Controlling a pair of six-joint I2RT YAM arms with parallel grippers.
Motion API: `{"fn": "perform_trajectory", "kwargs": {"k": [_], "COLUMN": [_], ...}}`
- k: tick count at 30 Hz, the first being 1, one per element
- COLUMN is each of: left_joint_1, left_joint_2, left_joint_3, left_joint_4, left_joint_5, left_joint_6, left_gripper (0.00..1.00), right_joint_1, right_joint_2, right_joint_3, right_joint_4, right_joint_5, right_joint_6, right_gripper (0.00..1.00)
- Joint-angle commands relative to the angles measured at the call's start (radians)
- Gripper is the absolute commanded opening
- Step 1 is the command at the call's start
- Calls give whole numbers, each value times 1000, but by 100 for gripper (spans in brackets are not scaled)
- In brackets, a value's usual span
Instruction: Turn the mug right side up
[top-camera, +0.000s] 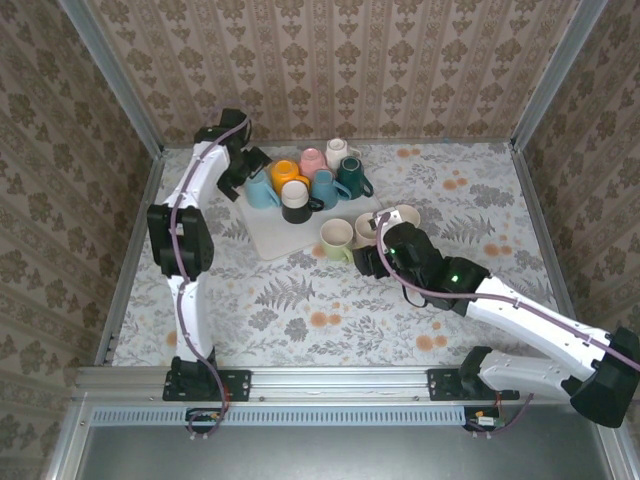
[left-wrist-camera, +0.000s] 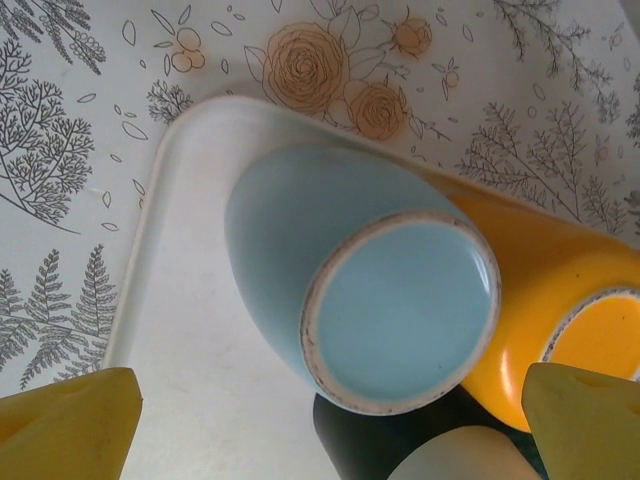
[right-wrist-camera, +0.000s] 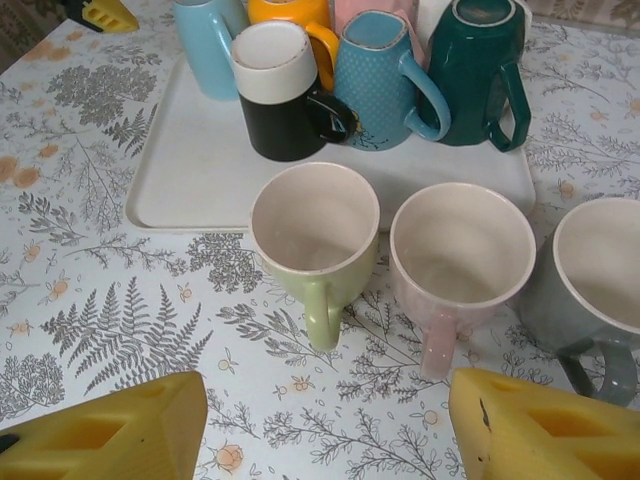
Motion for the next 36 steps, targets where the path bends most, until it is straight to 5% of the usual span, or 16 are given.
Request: {"fn": "perform_trajectory", "kwargs": {"k": [1, 13, 24, 36], "left_joint_1": [15, 16, 19, 52], "left_joint_2": [42, 153, 80, 171], "left_joint_3": [51, 149, 16, 34], "left_joint_4": [-3, -71, -146, -124], "left_joint_5": [18, 22, -44, 79], "left_joint_6": [-31, -51, -103, -83], "left_gripper": [99, 98, 85, 86], "right_joint_1": [0, 0, 2, 10], "right_joint_2": [-20, -10, 12, 42], "right_joint_3": [-15, -17, 6, 22], "right_joint_4": [20, 5, -5, -5], "right_joint_5": [4, -4, -4, -3], "right_joint_6": [5, 21, 26, 35], "right_gripper": [67, 67, 67, 67]}}
